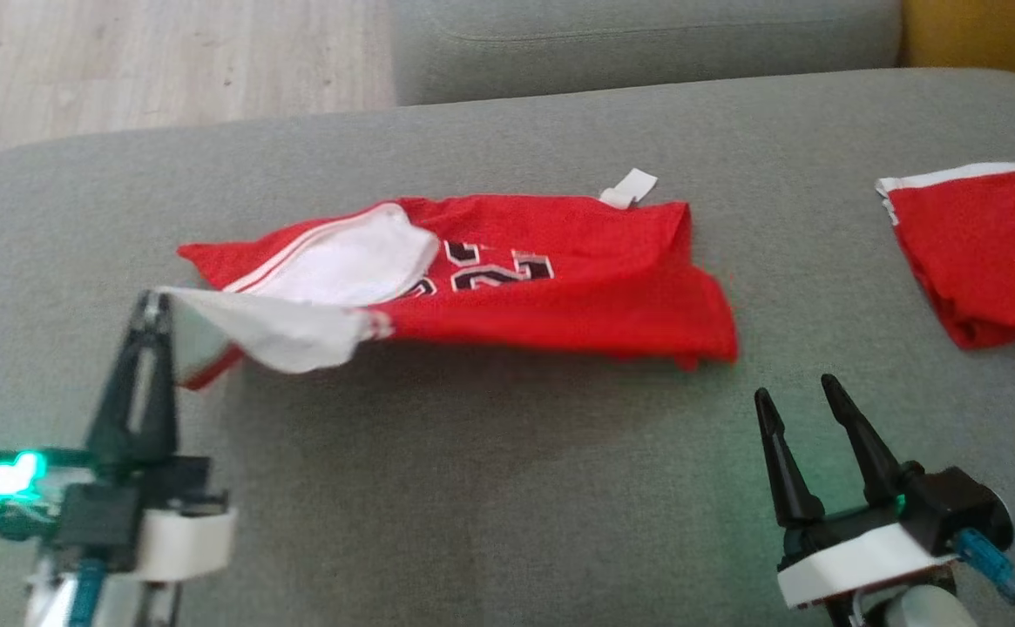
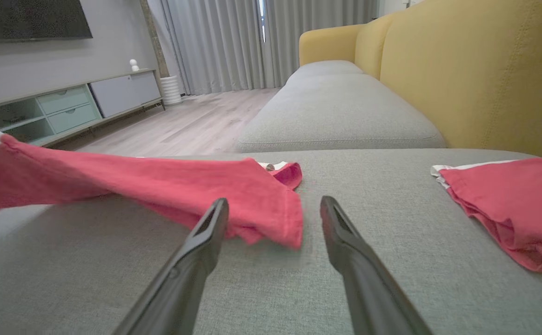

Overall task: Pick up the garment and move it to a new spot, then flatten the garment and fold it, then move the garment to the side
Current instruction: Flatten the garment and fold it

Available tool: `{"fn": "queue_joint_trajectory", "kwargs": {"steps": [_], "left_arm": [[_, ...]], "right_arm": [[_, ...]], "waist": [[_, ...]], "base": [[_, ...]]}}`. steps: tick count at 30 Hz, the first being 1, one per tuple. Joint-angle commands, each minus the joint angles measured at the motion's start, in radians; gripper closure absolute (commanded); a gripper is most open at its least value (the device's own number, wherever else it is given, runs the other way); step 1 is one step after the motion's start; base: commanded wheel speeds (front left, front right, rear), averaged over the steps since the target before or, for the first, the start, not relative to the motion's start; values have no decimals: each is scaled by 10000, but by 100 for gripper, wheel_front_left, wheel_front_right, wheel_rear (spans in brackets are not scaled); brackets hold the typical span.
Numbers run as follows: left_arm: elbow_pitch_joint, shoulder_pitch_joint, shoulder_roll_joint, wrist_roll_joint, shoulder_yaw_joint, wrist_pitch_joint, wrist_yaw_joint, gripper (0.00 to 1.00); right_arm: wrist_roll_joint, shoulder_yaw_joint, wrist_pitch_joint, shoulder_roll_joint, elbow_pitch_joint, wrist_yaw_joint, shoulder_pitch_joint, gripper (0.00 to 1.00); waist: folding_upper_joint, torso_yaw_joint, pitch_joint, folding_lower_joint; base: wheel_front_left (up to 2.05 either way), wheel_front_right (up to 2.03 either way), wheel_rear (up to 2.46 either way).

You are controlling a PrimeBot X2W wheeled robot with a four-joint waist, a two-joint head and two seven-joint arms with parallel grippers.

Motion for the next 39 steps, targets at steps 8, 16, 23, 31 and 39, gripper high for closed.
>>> {"fn": "queue_joint_trajectory", "kwargs": {"steps": [8,16,23,31,39], "left_arm": [[-379,-529,917,-352,1255,-49,69,100],[-115,-982,889,-408,1147,-49,-53,100],[-18,-1239,806,-377,941,-49,-145,100],[21,-1531,769,-298,744,-49,-211,100],[60,-1675,834,-291,695,-49,-234,100]], "right_arm": [[173,659,-65,-754,370,35,-548,0],[715,2348,-65,-1378,1661,35,-816,0],[1041,3278,-65,-1430,2538,35,-1296,0],[1474,4207,-65,-1330,3664,35,-2103,0],[1953,4892,-65,-1209,4158,35,-2480,100]], "waist": [[-1,314,138,1],[-1,607,326,1],[-1,747,452,1],[-1,831,592,1],[-1,776,513,1]], "base": [[0,0,0],[0,0,0],[0,0,0],[0,0,0],[0,0,0]]}}
